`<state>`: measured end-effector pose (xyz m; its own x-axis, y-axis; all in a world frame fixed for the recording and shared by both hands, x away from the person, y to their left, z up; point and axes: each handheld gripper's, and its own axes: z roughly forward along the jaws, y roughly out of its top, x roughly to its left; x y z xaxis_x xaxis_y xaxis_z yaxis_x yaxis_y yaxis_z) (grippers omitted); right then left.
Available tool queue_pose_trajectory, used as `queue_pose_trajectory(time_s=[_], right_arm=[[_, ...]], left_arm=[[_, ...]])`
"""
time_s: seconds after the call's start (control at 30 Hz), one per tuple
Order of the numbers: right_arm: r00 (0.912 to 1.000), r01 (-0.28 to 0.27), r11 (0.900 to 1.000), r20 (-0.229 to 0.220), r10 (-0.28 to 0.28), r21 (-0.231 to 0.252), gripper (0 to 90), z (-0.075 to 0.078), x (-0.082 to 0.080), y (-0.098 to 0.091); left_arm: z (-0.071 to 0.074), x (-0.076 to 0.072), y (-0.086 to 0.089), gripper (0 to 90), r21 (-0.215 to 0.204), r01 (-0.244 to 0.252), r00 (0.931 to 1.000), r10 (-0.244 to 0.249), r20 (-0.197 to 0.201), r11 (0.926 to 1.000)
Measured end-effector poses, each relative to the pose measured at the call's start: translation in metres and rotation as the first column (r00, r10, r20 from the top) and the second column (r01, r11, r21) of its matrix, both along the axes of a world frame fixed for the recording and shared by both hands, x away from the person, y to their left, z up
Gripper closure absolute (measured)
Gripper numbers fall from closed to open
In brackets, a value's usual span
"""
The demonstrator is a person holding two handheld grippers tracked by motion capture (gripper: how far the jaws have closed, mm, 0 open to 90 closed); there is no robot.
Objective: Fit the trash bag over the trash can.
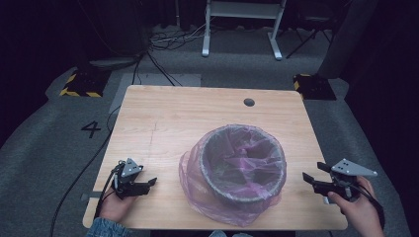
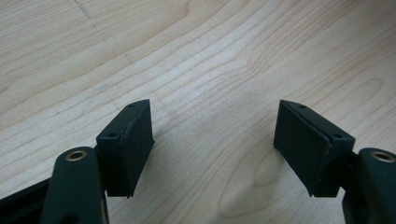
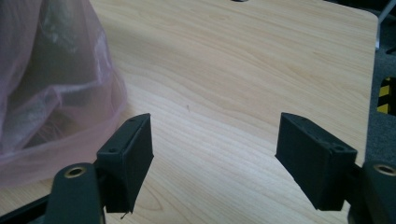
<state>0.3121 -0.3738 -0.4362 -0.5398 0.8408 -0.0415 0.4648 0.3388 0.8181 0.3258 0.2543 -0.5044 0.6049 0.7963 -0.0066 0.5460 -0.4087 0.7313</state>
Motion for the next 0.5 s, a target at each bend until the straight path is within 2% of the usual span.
queue_pose_trajectory(time_s=[0.2,0.3,0.4,0.5], right_arm=[[0.9994,0.017,0.9995,-0.030,-0.016,0.027,27.6,-0.026,0.000,0.002],[0.9958,0.066,0.9970,-0.067,-0.063,0.039,27.8,-0.038,0.001,0.003],[0.9894,0.126,0.9909,-0.078,-0.122,0.048,27.7,-0.048,0.001,0.001],[0.9858,0.148,0.9870,-0.088,-0.143,0.061,27.5,-0.056,0.002,0.000]], left_arm=[[0.000,0.000,0.000,28.3,0.001,-0.002,1.0000,0.002,0.000,1.0000],[0.000,0.000,0.000,28.2,0.001,-0.004,1.0000,0.004,0.000,1.0000],[0.000,0.000,0.000,28.2,0.002,-0.004,1.0000,0.004,0.000,1.0000],[0.000,0.000,0.000,28.3,0.002,-0.003,1.0000,0.003,0.000,1.0000]])
